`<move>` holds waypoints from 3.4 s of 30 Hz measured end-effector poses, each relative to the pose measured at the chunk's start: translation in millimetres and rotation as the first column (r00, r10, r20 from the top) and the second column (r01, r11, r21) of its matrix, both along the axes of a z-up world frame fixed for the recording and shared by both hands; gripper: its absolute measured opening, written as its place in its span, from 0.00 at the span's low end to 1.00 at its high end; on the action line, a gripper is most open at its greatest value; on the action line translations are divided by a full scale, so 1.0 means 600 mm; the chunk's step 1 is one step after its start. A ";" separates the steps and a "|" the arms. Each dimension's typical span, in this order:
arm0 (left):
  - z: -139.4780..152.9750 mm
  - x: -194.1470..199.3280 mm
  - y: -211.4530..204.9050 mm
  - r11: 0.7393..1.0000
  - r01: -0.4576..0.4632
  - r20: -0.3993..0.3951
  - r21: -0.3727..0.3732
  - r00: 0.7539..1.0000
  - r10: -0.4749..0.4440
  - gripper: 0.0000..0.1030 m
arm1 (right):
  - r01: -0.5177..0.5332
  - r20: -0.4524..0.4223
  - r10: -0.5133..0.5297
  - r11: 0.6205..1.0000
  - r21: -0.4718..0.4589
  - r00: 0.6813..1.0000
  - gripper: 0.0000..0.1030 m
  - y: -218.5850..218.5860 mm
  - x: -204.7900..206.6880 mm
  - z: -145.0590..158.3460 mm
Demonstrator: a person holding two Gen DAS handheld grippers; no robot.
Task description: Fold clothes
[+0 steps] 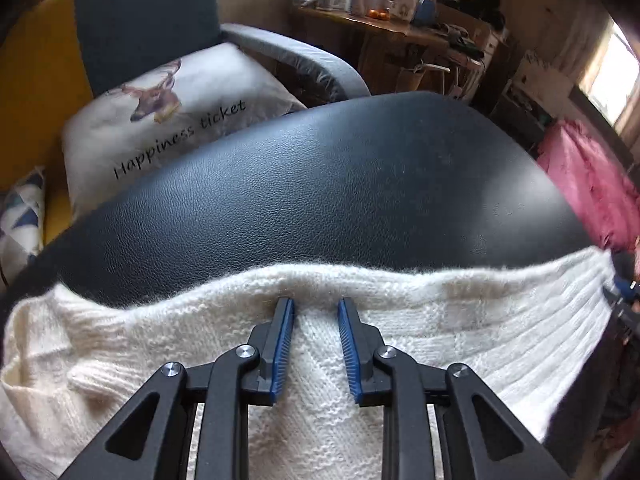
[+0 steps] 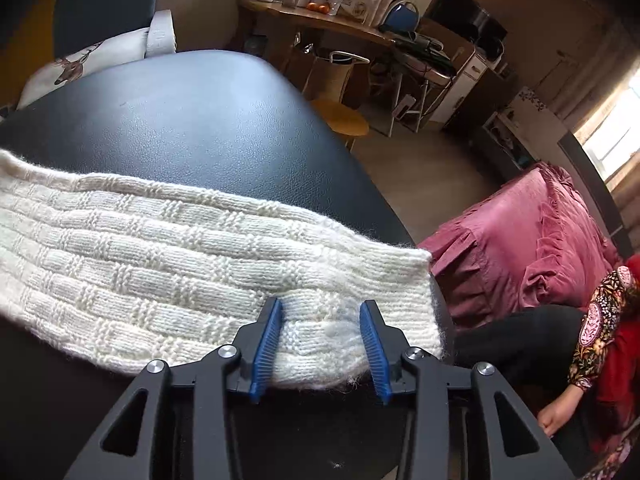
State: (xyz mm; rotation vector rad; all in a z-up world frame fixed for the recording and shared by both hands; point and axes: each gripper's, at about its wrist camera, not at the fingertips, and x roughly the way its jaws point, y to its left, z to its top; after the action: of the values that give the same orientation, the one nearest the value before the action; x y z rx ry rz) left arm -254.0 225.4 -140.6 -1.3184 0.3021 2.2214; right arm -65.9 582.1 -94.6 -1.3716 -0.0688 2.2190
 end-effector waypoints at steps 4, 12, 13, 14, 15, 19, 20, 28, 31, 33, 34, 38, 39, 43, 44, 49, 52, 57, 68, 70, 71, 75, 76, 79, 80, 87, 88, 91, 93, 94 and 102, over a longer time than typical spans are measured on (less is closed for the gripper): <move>0.032 0.013 -0.022 0.997 -0.073 0.006 0.025 0.997 0.073 0.21 | -0.039 -0.098 0.037 0.999 -0.023 0.994 0.41 -0.020 0.002 0.039; 0.063 0.176 -0.058 0.975 0.093 -0.020 0.203 0.996 -0.090 0.22 | -0.416 -0.272 0.345 0.865 -0.279 0.898 0.41 -0.199 -0.110 0.066; 0.053 0.190 -0.056 0.975 0.102 -0.006 0.197 0.995 -0.103 0.22 | -0.438 -0.262 0.369 0.850 -0.294 0.892 0.41 -0.221 -0.127 0.057; 0.043 0.203 -0.054 0.976 0.110 0.008 0.189 0.994 -0.113 0.22 | -0.459 -0.252 0.394 0.833 -0.308 0.884 0.41 -0.244 -0.144 0.048; 0.032 0.216 -0.052 0.976 0.118 0.022 0.181 0.992 -0.124 0.21 | -0.473 -0.238 0.414 0.820 -0.322 0.879 0.41 -0.264 -0.161 0.038; -0.006 0.255 -0.053 0.974 0.140 0.050 0.175 0.987 -0.151 0.21 | -0.443 -0.099 0.435 0.844 -0.301 0.895 0.40 -0.296 -0.214 -0.019; -0.009 0.263 -0.054 0.974 0.156 0.032 0.164 0.986 -0.163 0.21 | -0.453 -0.103 0.443 0.847 -0.279 0.891 0.41 -0.294 -0.219 -0.024; -0.001 0.255 -0.071 0.972 0.122 0.064 0.202 0.988 -0.137 0.22 | -0.401 -0.223 0.338 0.830 -0.387 0.914 0.42 -0.255 -0.187 0.001; 0.014 0.229 -0.106 0.970 0.054 0.063 0.237 0.995 -0.071 0.22 | -0.332 -0.372 0.132 0.767 -0.549 0.919 0.45 -0.169 -0.096 0.028; 0.030 0.221 -0.152 0.962 -0.011 0.058 0.272 0.998 -0.005 0.22 | -0.280 -0.425 -0.035 0.703 -0.653 0.904 0.45 -0.096 -0.013 0.028; 0.038 0.217 -0.175 0.956 -0.044 0.056 0.289 0.998 0.029 0.22 | -0.250 -0.435 -0.119 0.671 -0.698 0.892 0.46 -0.059 0.032 0.027; 0.042 0.216 -0.275 0.939 -0.194 0.045 0.285 0.981 0.189 0.22 | -0.059 -0.393 -0.385 0.647 -0.760 0.835 0.55 0.061 0.183 0.002; 0.042 0.215 -0.299 0.933 -0.228 0.044 0.280 0.974 0.224 0.22 | -0.036 -0.388 -0.435 0.626 -0.779 0.813 0.55 0.086 0.205 -0.005; 0.027 0.217 -0.357 0.914 -0.325 0.061 0.244 0.945 0.320 0.22 | -0.013 -0.385 -0.536 0.571 -0.821 0.751 0.55 0.144 0.225 -0.027; 0.019 0.219 -0.366 0.910 -0.345 0.076 0.230 0.939 0.337 0.22 | -0.011 -0.379 -0.543 0.562 -0.827 0.749 0.55 0.146 0.210 -0.033; -0.002 0.223 -0.382 0.908 -0.359 0.081 0.216 0.933 0.349 0.22 | -0.001 -0.380 -0.566 0.556 -0.831 0.732 0.55 0.150 0.167 -0.048; -0.002 0.222 -0.375 0.916 -0.350 0.068 0.198 0.937 0.344 0.22 | 0.001 -0.395 -0.602 0.550 -0.835 0.693 0.55 0.144 0.168 -0.052; 0.012 0.215 -0.374 0.912 -0.351 0.089 0.211 0.936 0.339 0.22 | 0.017 -0.383 -0.644 0.524 -0.852 0.662 0.55 0.128 0.197 -0.053; 0.044 0.115 -0.310 0.938 -0.322 0.012 0.131 0.946 0.323 0.22 | 0.108 -0.408 -0.541 0.688 -0.717 0.735 0.25 0.133 0.102 -0.050; 0.010 0.100 -0.308 0.936 -0.345 0.068 0.065 0.938 0.340 0.22 | 0.143 -0.390 -0.533 0.708 -0.692 0.751 0.08 0.137 0.093 -0.053; 0.008 0.103 -0.308 0.940 -0.332 0.031 0.075 0.943 0.330 0.22 | 0.132 -0.398 -0.538 0.700 -0.701 0.743 0.08 0.141 0.094 -0.055; 0.006 0.107 -0.296 0.952 -0.305 0.004 0.034 0.952 0.305 0.22 | 0.063 -0.427 -0.538 0.671 -0.738 0.727 0.08 0.145 0.093 -0.054; 0.006 0.105 -0.297 0.950 -0.310 0.014 0.041 0.951 0.309 0.22 | 0.050 -0.435 -0.531 0.673 -0.738 0.727 0.08 0.143 0.091 -0.051; 0.005 0.099 -0.304 0.944 -0.325 0.047 0.066 0.946 0.322 0.22 | 0.026 -0.413 -0.579 0.601 -0.799 0.703 0.08 0.148 0.101 -0.060; 0.005 0.097 -0.307 0.941 -0.330 0.058 0.074 0.944 0.326 0.22 | 0.018 -0.399 -0.600 0.568 -0.823 0.693 0.10 0.150 0.106 -0.065; 0.010 0.108 -0.305 0.944 -0.322 0.047 0.070 0.946 0.319 0.22 | -0.029 -0.364 -0.666 0.457 -0.889 0.651 0.49 0.141 0.129 -0.072; 0.011 0.109 -0.305 0.944 -0.322 0.044 0.070 0.947 0.319 0.22 | -0.023 -0.369 -0.657 0.472 -0.881 0.657 0.52 0.137 0.120 -0.070; 0.012 0.113 -0.306 0.944 -0.321 0.038 0.077 0.947 0.319 0.22 | -0.003 -0.386 -0.633 0.518 -0.855 0.671 0.52 0.126 0.093 -0.063; 0.011 0.113 -0.308 0.944 -0.318 0.037 0.087 0.948 0.316 0.22 | 0.020 -0.404 -0.626 0.557 -0.830 0.667 0.52 0.125 0.076 -0.060; 0.011 0.116 -0.311 0.944 -0.317 0.035 0.093 0.948 0.315 0.22 | 0.031 -0.413 -0.622 0.575 -0.817 0.665 0.51 0.125 0.067 -0.059; 0.024 0.100 -0.315 0.934 -0.327 0.128 0.143 0.942 0.310 0.18 | -0.027 -0.464 -0.446 0.698 -0.716 0.766 0.09 0.089 0.021 -0.030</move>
State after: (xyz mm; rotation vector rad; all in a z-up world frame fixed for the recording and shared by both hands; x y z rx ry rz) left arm -193.9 36.5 -126.0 -1.4704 -0.1428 2.3682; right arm -53.5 635.2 -112.8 -0.7933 1.2277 2.4422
